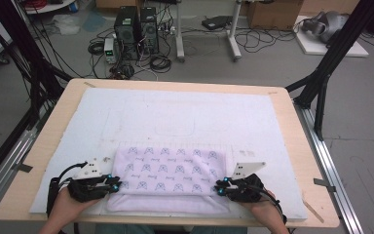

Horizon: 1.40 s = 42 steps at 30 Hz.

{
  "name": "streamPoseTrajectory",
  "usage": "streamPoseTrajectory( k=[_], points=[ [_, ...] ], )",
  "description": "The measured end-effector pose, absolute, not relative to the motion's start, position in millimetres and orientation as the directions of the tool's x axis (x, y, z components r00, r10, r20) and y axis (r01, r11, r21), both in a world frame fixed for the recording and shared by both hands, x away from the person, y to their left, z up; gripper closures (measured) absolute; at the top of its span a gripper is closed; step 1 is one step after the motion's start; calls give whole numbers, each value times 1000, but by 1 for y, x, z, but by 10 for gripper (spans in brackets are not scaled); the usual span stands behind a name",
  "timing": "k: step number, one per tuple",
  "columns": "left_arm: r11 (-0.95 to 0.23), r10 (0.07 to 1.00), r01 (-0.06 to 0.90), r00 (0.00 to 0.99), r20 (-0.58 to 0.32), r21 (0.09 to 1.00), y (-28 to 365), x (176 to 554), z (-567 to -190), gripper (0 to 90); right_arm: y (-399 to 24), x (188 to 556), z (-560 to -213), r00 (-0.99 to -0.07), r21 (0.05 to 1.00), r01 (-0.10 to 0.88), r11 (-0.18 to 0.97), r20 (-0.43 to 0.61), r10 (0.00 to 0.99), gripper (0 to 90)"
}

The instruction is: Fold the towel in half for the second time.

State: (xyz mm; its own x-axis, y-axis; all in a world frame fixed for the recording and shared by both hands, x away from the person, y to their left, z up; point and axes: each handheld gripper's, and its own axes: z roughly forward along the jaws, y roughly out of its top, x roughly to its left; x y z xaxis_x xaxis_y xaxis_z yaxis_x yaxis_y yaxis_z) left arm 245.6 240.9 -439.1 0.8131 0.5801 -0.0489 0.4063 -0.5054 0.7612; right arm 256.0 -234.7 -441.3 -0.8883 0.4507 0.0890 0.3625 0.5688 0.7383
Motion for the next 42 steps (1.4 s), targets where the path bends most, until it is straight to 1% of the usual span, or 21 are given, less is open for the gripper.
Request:
streamPoseTrajectory(
  k=[2, 10, 12, 15, 18, 19, 20, 21, 22, 23, 25, 27, 29, 31, 33, 34, 35, 36, 39, 42],
  points=[
    [-505, 582, 400, 812, -40, 765, 241, 244, -437, 871, -235, 257, -438, -891, 731, 365, 577, 95, 443, 860],
    [-453, 585, 376, 809, -48, 808, 251, 230, -411, 879, -246, 250, -402, -901, 787, 329, 522, 97, 423, 870],
    [-438, 580, 380, 812, -67, 815, 254, 224, -404, 878, -248, 245, -393, -905, 789, 319, 525, 89, 415, 870],
    [-452, 563, 373, 824, -66, 810, 255, 211, -399, 878, -252, 236, -384, -910, 794, 307, 525, 85, 405, 869],
    [-480, 539, 381, 838, -77, 790, 254, 200, -408, 875, -253, 225, -389, -918, 781, 316, 538, 110, 380, 864],
    [-492, 532, 391, 842, -87, 778, 253, 198, -414, 868, -252, 222, -394, -921, 768, 327, 550, 130, 367, 851],
    [-496, 529, 398, 843, -95, 771, 253, 197, -419, 839, -251, 221, -400, -925, 758, 332, 561, 144, 353, 817],
    [-486, 539, 413, 836, -107, 770, 253, 196, -423, 771, -251, 221, -405, -921, 753, 341, 562, 149, 359, 788],
    [-483, 545, 417, 831, -109, 770, 254, 197, -424, 731, -252, 222, -407, -917, 760, 352, 546, 162, 365, 784],
    [-480, 552, 414, 828, -100, 773, 254, 198, -425, 719, -254, 223, -408, -910, 768, 365, 526, 174, 377, 774],
    [-493, 553, 405, 829, -82, 770, 251, 199, -426, 707, -252, 226, -409, -906, 775, 369, 513, 176, 386, 751],
    [-525, 552, 394, 832, -50, 755, 247, 201, -430, 706, -247, 227, -415, -913, 759, 359, 543, 163, 375, 697],
    [-552, 544, 385, 839, -30, 740, 243, 202, -435, 717, -240, 226, -422, -926, 744, 327, 583, 128, 355, 659],
    [-539, 551, 389, 834, -37, 747, 242, 203, -439, 740, -234, 225, -430, -927, 730, 324, 602, 119, 355, 642],
    [-535, 553, 389, 833, -38, 750, 243, 204, -438, 807, -232, 227, -438, -925, 717, 330, 614, 116, 362, 672],
    [-530, 553, 390, 832, -41, 753, 243, 204, -438, 848, -233, 228, -440, -924, 724, 331, 605, 119, 363, 722],
    [-530, 556, 388, 830, -36, 754, 243, 204, -437, 864, -234, 229, -440, -922, 726, 335, 601, 120, 369, 811],
    [-529, 559, 385, 829, -31, 756, 244, 204, -435, 871, -234, 229, -439, -922, 726, 333, 601, 119, 367, 838],
    [-491, 571, 377, 820, -36, 785, 250, 201, -424, 876, -236, 228, -431, -925, 730, 320, 604, 105, 364, 857],
    [-472, 572, 364, 819, -35, 803, 255, 196, -411, 876, -242, 225, -414, -927, 770, 308, 559, 112, 357, 860]
  ],
)
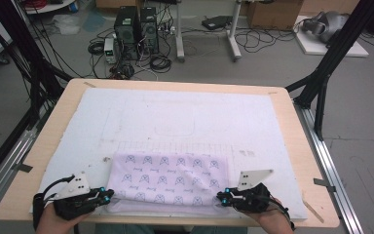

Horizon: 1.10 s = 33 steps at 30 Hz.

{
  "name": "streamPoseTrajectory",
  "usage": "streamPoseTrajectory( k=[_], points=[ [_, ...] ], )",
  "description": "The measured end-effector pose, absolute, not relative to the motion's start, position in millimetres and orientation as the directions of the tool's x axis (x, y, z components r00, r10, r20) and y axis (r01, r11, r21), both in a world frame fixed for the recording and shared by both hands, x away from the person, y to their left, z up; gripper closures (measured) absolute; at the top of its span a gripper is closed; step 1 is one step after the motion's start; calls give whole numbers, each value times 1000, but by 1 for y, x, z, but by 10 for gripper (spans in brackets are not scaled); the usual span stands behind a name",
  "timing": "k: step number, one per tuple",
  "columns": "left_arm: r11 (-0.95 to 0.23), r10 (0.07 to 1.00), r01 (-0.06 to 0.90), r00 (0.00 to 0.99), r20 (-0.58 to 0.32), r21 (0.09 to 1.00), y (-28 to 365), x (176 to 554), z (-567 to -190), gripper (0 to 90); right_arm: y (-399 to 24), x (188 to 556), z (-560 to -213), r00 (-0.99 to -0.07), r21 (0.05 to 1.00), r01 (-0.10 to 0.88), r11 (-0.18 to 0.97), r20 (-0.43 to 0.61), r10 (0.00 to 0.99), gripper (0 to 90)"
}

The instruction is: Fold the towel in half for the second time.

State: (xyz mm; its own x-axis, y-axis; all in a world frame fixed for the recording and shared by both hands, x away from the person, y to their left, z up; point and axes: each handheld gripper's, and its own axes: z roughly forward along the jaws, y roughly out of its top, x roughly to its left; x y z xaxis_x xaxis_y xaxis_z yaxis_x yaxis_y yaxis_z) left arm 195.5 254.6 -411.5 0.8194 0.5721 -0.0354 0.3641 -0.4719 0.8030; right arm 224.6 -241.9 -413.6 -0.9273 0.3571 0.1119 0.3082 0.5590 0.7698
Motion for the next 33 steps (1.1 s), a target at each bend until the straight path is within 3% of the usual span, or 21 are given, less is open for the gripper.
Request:
streamPoseTrajectory(
  k=[6, 11, 15, 19, 25, 33],
  points=[
    [-479, 558, 352, 829, -30, 805, 259, 181, -405, 877, -249, 211, -386, -942, 801, 270, 535, 106, 318, 860],
    [-472, 563, 415, 821, -97, 778, 255, 184, -438, 852, -243, 212, -419, -935, 747, 321, 582, 151, 322, 847],
    [-456, 576, 410, 813, -90, 789, 256, 189, -432, 658, -247, 219, -427, -914, 741, 386, 549, 230, 333, 628],
    [-437, 607, 397, 793, -62, 807, 257, 204, -420, 591, -257, 231, -407, -890, 800, 386, 460, 192, 414, 569],
    [-382, 671, 407, 739, -53, 829, 250, 241, -414, 468, -249, 265, -396, -868, 797, 364, 482, 103, 485, 494],
    [-349, 730, 465, 679, -75, 814, 246, 289, -428, 421, -243, 308, -410, -836, 772, 413, 483, 110, 538, 392]
  ],
)
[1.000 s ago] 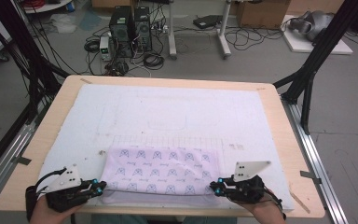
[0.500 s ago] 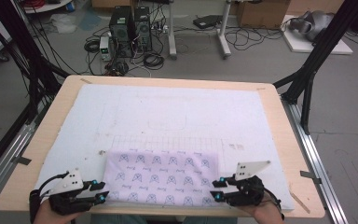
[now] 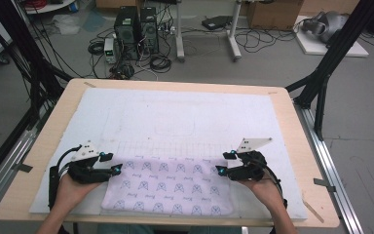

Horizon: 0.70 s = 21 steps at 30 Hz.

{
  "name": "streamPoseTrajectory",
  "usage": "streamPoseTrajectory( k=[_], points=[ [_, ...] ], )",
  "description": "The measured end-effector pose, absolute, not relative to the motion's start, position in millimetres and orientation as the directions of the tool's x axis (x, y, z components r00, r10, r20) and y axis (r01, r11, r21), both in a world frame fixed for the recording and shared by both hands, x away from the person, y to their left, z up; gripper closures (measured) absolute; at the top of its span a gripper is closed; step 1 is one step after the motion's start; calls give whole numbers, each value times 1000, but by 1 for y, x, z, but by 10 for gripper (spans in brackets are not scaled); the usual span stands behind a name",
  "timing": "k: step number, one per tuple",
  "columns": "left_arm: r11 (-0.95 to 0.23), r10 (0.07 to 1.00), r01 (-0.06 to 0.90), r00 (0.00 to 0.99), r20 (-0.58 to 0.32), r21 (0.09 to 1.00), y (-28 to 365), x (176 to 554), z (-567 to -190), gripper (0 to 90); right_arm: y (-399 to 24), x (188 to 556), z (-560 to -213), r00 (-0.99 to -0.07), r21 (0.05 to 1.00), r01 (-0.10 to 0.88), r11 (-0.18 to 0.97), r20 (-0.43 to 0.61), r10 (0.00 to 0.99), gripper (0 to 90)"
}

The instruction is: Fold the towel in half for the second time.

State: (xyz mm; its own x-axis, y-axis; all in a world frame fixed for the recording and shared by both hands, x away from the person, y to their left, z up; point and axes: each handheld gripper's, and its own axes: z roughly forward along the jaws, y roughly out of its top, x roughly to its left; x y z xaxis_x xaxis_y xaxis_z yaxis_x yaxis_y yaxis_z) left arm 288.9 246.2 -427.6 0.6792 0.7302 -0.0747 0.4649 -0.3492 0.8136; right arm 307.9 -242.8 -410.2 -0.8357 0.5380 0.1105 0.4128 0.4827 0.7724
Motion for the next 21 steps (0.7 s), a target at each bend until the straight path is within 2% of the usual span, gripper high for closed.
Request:
streamPoseTrajectory(
  k=[4, 6, 8, 10, 13, 16, 21],
  points=[
    [-360, 717, 527, 684, -133, 770, 244, 303, -438, 423, -243, 322, -422, -823, 743, 456, 489, 143, 549, 389],
    [-394, 705, 529, 698, -122, 752, 241, 304, -443, 522, -240, 325, -429, -821, 720, 474, 506, 154, 550, 408],
    [-383, 699, 526, 702, -134, 759, 241, 303, -444, 572, -237, 323, -434, -827, 707, 473, 526, 149, 543, 486],
    [-374, 696, 521, 704, -139, 767, 242, 300, -445, 654, -236, 319, -438, -836, 713, 462, 528, 152, 527, 623],
    [-379, 698, 510, 705, -123, 772, 241, 298, -445, 716, -233, 316, -439, -845, 714, 445, 541, 135, 518, 763],
    [-373, 706, 503, 699, -114, 780, 241, 295, -444, 773, -233, 316, -437, -843, 707, 450, 545, 136, 520, 810],
    [-352, 727, 481, 681, -89, 803, 240, 290, -441, 815, -235, 313, -430, -839, 727, 428, 537, 98, 536, 823]
  ],
)
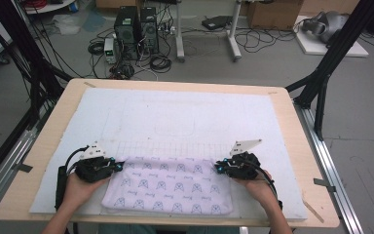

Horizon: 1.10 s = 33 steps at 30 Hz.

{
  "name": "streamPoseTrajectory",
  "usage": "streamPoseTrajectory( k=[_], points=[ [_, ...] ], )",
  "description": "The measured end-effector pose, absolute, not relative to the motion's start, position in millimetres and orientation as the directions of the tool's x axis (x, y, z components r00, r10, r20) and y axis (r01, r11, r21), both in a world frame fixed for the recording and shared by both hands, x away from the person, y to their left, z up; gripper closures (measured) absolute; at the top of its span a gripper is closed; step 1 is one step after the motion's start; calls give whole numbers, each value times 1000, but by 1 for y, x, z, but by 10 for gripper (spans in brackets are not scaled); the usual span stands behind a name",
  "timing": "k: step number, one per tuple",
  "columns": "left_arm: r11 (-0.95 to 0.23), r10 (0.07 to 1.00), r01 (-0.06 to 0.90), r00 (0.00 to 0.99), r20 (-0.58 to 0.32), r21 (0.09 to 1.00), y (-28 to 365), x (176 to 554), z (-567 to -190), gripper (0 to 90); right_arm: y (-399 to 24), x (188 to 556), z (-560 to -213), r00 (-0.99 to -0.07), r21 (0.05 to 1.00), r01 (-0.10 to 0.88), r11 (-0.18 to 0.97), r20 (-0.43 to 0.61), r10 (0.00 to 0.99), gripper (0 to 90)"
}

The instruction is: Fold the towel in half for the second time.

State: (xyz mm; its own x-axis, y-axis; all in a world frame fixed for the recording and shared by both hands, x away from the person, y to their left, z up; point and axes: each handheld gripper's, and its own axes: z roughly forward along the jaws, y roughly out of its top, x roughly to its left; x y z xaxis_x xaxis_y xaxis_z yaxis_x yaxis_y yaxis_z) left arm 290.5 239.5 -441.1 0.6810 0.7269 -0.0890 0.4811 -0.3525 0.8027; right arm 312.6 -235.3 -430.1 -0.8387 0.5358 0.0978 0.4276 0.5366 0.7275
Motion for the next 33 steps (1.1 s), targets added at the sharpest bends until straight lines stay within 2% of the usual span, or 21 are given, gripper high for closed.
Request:
streamPoseTrajectory(
  k=[7, 16, 17, 19, 20, 22, 25, 27, 31, 33],
  points=[
    [-337, 755, 449, 654, -47, 828, 228, 314, -419, 824, -238, 332, -405, -827, 742, 394, 542, 29, 562, 824],
    [-337, 802, 407, 596, 33, 849, 212, 395, -369, 820, -248, 403, -354, -761, 781, 396, 484, -16, 649, 818],
    [-344, 819, 410, 572, 56, 845, 210, 404, -370, 792, -249, 412, -351, -755, 784, 392, 482, -26, 656, 772],
    [-333, 859, 482, 509, 50, 810, 211, 420, -380, 597, -253, 430, -355, -705, 779, 442, 445, -6, 709, 540],
    [-324, 867, 517, 498, 29, 792, 215, 424, -387, 573, -256, 437, -360, -674, 768, 495, 407, 44, 737, 505],
    [-294, 868, 543, 496, -19, 787, 220, 422, -397, 560, -258, 439, -371, -663, 752, 538, 382, 98, 742, 503],
    [-309, 842, 533, 539, -35, 788, 222, 407, -406, 563, -254, 426, -386, -696, 749, 514, 419, 78, 714, 528],
    [-301, 817, 523, 573, -67, 797, 221, 396, -410, 578, -250, 416, -393, -714, 738, 512, 440, 81, 696, 577],
    [-336, 756, 508, 648, -96, 793, 218, 376, -416, 686, -245, 396, -402, -753, 744, 493, 452, 103, 650, 680],
    [-357, 736, 504, 671, -95, 787, 217, 368, -421, 700, -243, 389, -407, -764, 737, 489, 466, 104, 637, 695]
  ],
)
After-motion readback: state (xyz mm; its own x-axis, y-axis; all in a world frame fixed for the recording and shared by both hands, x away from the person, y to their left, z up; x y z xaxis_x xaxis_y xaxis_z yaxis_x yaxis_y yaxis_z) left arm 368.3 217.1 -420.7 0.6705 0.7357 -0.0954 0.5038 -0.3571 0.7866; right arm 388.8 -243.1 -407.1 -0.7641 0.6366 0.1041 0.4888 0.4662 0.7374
